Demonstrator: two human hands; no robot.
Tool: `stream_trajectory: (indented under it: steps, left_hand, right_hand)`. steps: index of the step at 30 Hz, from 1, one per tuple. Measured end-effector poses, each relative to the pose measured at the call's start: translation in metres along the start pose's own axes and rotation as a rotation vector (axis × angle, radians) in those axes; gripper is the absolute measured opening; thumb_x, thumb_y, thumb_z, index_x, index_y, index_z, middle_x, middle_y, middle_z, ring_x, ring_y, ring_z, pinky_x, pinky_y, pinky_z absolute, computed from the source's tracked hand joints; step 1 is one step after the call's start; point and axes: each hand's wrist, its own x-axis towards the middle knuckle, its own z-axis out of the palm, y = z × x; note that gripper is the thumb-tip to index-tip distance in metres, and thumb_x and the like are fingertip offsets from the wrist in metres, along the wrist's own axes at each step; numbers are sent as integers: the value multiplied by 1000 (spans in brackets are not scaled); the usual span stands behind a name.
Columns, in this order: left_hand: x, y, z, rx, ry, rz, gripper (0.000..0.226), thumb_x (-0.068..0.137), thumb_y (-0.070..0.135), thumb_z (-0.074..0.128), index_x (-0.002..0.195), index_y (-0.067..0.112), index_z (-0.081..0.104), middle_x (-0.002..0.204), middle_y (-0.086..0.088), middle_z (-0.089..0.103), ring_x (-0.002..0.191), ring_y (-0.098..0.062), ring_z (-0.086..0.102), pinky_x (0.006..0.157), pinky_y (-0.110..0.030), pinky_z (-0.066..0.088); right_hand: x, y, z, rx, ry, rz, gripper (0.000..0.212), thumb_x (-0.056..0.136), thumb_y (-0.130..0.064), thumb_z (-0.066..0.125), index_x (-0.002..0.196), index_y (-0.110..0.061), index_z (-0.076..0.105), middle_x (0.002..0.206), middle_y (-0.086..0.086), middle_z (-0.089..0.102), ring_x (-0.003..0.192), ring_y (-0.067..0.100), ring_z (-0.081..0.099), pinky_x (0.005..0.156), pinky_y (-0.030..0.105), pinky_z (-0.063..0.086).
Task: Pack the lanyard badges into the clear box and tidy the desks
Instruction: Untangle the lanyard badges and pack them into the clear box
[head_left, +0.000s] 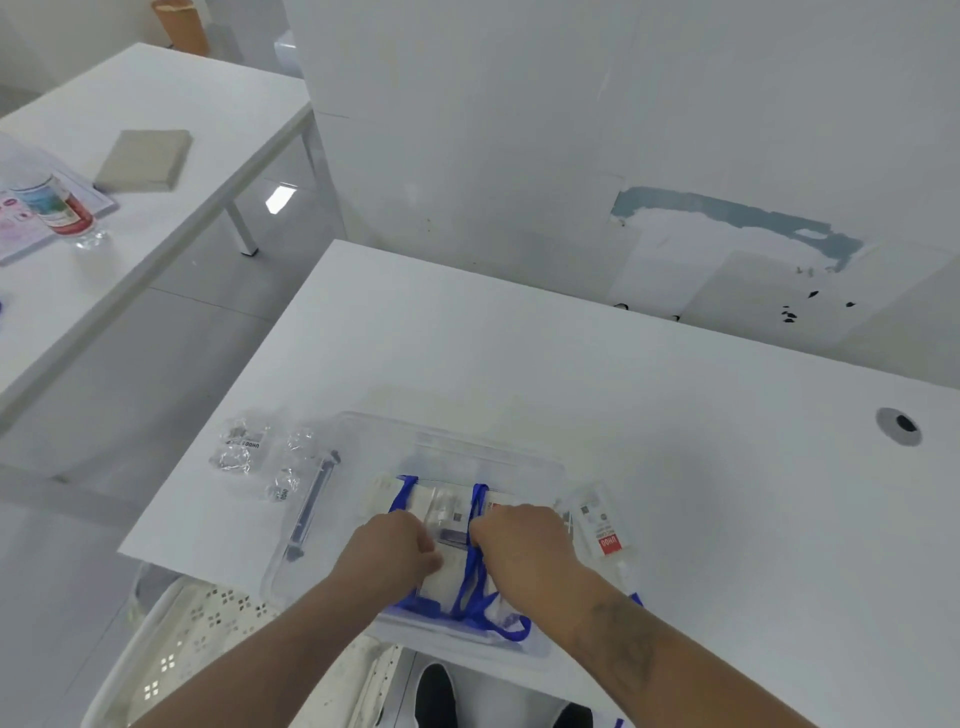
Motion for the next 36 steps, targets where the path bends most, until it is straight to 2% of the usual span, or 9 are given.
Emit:
stream_trajectory:
  steps: [3,6,10,14,18,22,28,33,36]
  left_hand:
    - [3,7,7,181,12,0,25,88,39,64,73,21,57,70,4,57,70,-13,61,71,-25,53]
    - [1,11,6,278,50,51,21,85,44,64,83,23,60,76,5,56,78,-14,64,74,-27,55]
    - [-13,24,-7,243,201,98,23,91,46,54,86,25,64,74,8,61,65,-7,58,61,-21,46]
    - [-40,57,-29,82,376,208,24,93,48,51,86,30,65,77,14,65,71,-4,60,71,-26,54]
    - [-61,124,-37,-8,378,448,17,95,44,52,91,32,64,84,16,64,76,-3,59,75,-23,52]
    - [-35,185,-11,146,290,620,20,97,32,49,110,28,64,105,12,65,90,-10,60,80,-26,51]
    - [39,234,47,625,19,570,40,88,12,59,128,18,56,123,-2,57,112,-22,55,87,-35,51]
    - [76,228,82,898,-120,541,56,89,21,58,142,21,40,148,-5,35,137,-27,30,106,-41,35]
    - [85,221,93,983,-112,588,62,85,18,62,142,21,38,153,-8,25,144,-29,16,112,-42,27]
  right_hand:
    - [-3,-6,-2,-109,-57,0,19,84,4,55,86,-15,58,70,3,47,76,25,48,65,33,34]
    - [-8,-8,-9,-105,-21,3,19,87,-9,60,105,-13,64,103,8,63,101,27,51,82,38,37]
    - [-37,15,-23,244,307,-50,33,92,-35,57,125,-32,60,121,-11,62,112,15,51,97,33,39]
    - [-76,65,-22,578,643,218,14,90,-44,58,103,-43,64,92,-26,63,88,-4,57,78,16,43]
    - [-92,116,23,693,522,486,6,92,-46,56,98,-45,57,84,-27,61,76,-6,59,67,12,46]
    - [-89,129,78,654,304,615,22,88,-59,53,98,-39,57,86,-21,60,74,-1,59,71,16,51]
    - [-68,132,113,661,194,631,35,85,-58,55,110,-34,55,108,-15,58,96,7,59,74,21,42]
    - [-58,153,130,625,239,570,22,89,-43,51,99,-27,62,97,-9,57,80,9,51,63,19,38]
    - [-65,169,137,619,293,545,24,87,-44,50,100,-28,63,96,-11,59,81,8,54,70,20,47]
